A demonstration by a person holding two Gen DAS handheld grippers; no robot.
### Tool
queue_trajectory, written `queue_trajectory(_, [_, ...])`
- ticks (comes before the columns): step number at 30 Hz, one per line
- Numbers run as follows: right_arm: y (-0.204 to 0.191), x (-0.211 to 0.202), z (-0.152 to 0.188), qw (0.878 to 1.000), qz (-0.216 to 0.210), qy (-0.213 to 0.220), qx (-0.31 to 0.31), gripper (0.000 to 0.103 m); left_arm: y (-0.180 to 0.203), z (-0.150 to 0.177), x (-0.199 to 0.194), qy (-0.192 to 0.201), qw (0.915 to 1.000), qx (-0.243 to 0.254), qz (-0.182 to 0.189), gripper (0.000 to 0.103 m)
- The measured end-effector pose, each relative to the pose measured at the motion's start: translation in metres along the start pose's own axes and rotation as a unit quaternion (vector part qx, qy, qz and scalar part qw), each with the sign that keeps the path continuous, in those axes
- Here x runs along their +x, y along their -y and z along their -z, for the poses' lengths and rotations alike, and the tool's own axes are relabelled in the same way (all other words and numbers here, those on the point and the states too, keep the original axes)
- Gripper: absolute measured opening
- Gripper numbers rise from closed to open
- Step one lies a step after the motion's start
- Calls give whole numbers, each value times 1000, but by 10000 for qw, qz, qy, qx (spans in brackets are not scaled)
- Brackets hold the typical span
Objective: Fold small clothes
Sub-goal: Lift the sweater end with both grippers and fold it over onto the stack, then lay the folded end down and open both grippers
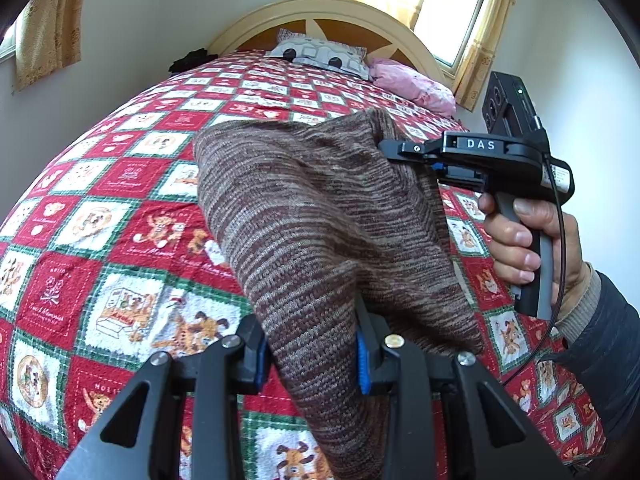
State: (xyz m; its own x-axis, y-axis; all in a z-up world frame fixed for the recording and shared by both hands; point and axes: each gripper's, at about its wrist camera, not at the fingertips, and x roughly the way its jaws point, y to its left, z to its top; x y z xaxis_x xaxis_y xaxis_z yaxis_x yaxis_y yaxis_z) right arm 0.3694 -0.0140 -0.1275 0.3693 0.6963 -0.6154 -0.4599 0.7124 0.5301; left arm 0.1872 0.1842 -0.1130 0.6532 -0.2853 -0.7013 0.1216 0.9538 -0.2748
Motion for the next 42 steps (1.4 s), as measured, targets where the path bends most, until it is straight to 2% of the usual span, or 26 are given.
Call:
queue_trajectory(15, [-16,49,-4,9994,39,-323,-103,21,-30,10,4,-90,9994,-297,-128,34])
queue_trajectory(29, [-6,88,8,9967,435,-673,-155,21,-46,26,25,-349,9982,-441,-210,34])
queue_trajectory(37, [4,96,13,9954,568,-768,-45,21,-46,27,29,-374,9982,-415,-229,35])
queue_trajectory(42, [3,85,15,9956,572,-748,-40,27,-44,27,30,-377,9979,-390,-341,43])
